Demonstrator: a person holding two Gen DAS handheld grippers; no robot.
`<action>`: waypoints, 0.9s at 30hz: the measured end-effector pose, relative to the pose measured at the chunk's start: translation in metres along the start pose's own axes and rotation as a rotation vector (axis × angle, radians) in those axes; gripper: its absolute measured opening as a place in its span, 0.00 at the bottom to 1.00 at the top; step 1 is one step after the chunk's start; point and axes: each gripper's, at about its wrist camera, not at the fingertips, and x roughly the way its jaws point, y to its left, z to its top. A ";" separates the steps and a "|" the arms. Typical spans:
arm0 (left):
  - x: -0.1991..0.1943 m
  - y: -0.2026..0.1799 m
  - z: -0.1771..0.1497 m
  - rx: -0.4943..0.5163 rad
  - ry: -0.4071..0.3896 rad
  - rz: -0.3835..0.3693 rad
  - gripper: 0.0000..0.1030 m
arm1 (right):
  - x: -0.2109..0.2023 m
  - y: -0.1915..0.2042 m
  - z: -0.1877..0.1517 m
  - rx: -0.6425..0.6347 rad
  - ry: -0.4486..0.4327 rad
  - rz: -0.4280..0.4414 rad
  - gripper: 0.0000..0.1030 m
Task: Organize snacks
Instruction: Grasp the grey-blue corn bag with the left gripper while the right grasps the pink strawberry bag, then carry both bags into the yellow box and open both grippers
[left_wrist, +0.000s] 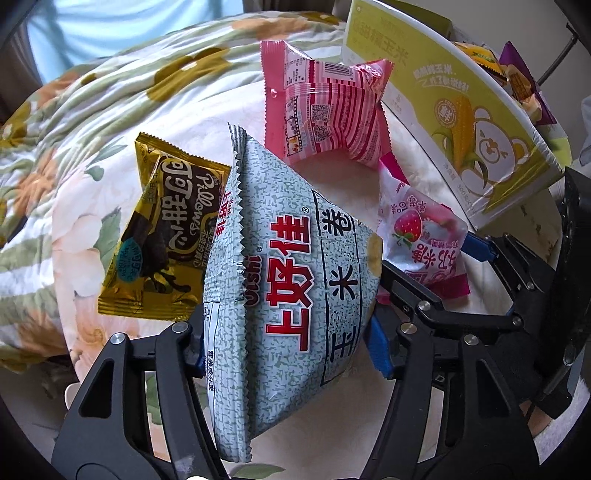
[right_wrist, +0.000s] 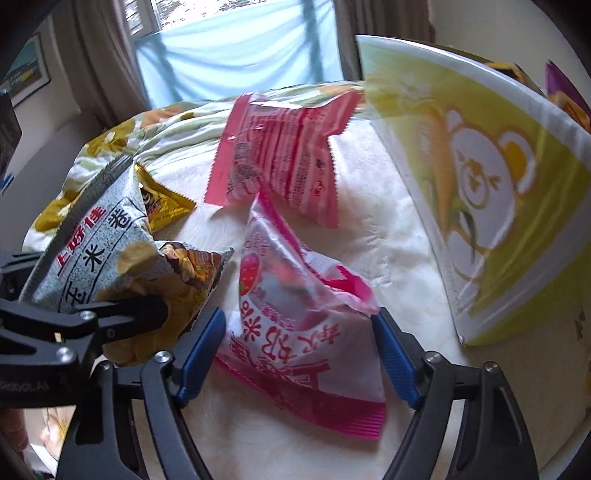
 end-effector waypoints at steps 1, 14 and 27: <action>0.000 -0.001 -0.003 -0.004 0.003 -0.001 0.58 | 0.001 0.002 0.000 -0.021 0.000 -0.002 0.70; -0.023 -0.004 -0.014 -0.039 -0.032 -0.018 0.56 | -0.017 0.013 0.000 -0.156 -0.026 -0.023 0.38; -0.131 -0.031 0.009 -0.019 -0.193 -0.042 0.56 | -0.130 -0.001 0.035 -0.152 -0.126 -0.015 0.38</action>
